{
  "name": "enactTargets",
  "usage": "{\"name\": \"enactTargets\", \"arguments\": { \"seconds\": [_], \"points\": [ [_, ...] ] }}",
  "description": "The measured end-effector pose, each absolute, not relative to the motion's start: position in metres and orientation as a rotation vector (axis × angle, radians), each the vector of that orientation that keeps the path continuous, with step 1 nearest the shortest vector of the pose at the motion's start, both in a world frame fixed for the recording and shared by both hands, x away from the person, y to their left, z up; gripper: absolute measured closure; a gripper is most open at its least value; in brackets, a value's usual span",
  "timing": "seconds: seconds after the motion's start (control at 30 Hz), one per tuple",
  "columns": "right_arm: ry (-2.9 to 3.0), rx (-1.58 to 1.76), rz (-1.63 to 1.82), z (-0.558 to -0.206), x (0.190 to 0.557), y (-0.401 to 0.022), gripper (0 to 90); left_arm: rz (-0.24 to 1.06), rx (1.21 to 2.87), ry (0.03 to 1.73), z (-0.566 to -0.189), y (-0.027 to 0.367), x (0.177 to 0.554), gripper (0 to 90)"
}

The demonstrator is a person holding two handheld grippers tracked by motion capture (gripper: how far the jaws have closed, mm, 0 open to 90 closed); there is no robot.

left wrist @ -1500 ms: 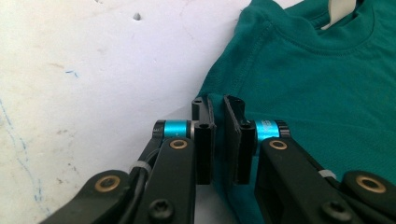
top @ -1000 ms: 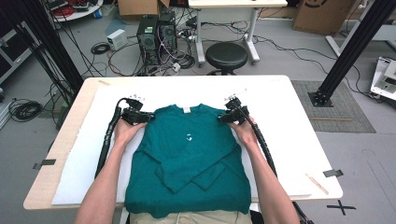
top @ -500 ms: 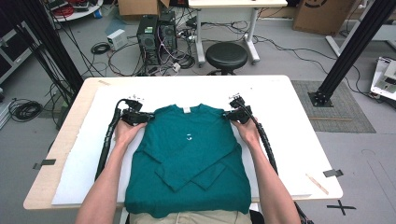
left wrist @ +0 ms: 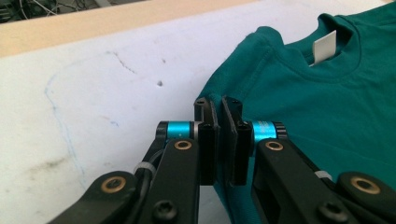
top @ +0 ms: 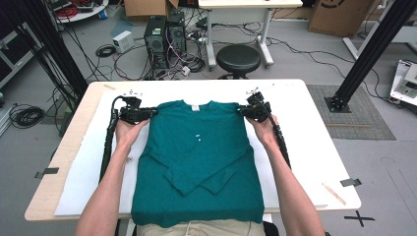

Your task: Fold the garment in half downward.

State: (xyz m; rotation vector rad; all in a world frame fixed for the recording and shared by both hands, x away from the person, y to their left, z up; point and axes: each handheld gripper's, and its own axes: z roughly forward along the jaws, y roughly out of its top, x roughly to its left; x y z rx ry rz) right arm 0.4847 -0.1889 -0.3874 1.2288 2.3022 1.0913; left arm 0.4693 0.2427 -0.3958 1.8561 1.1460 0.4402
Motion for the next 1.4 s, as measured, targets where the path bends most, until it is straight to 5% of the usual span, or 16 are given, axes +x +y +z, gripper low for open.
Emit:
{"name": "enactTargets", "arguments": {
  "seconds": [0.83, 1.4],
  "points": [
    [2.104, 1.200, 1.260, -0.328, 0.507, -0.198, 85.5, 0.559, 1.718, 1.067, -0.321, 0.243, 0.487, 85.2],
    [2.276, 1.136, 1.271, -0.341, 0.466, -0.213, 85.3, 0.481, 1.911, 0.978, -0.319, 0.236, 0.450, 84.9]
  ]
}}
